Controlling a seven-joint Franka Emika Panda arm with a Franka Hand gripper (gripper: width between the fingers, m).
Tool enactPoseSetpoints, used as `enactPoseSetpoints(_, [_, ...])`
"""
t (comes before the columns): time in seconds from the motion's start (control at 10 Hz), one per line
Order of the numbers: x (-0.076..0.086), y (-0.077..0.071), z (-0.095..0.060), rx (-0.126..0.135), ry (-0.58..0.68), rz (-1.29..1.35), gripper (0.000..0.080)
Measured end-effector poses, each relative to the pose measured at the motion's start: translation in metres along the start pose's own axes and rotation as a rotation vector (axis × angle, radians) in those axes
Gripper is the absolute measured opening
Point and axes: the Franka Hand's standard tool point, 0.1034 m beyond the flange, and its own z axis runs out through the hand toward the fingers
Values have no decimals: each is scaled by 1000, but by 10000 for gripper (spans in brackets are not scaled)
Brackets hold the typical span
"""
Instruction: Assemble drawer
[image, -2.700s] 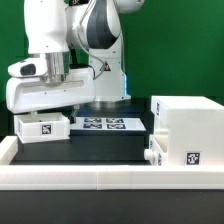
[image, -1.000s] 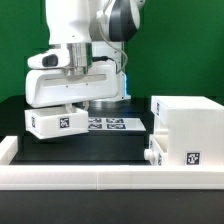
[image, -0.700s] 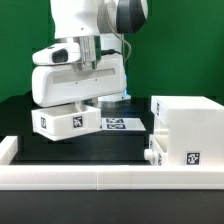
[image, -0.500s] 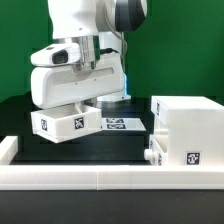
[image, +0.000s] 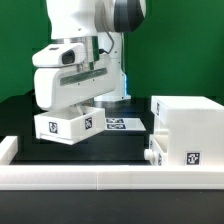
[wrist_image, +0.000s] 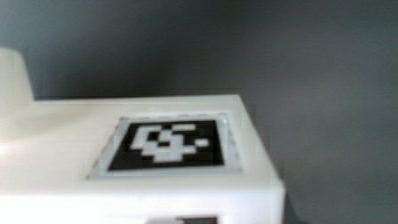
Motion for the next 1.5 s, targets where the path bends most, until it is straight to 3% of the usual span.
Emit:
enactPoseSetpoints(0.2, [14, 2, 1, -17, -27, -210, 43])
enactPoseSetpoints(0.7, [14, 2, 3, -12, -38, -435, 44])
enactPoseSetpoints(1.0, [46, 8, 0, -39, -41, -508, 44])
enactPoseSetpoints(1.2, [63, 12, 1, -37, -43, -536, 44])
enactPoseSetpoints(1.5, [61, 11, 2, -32, -43, -533, 44])
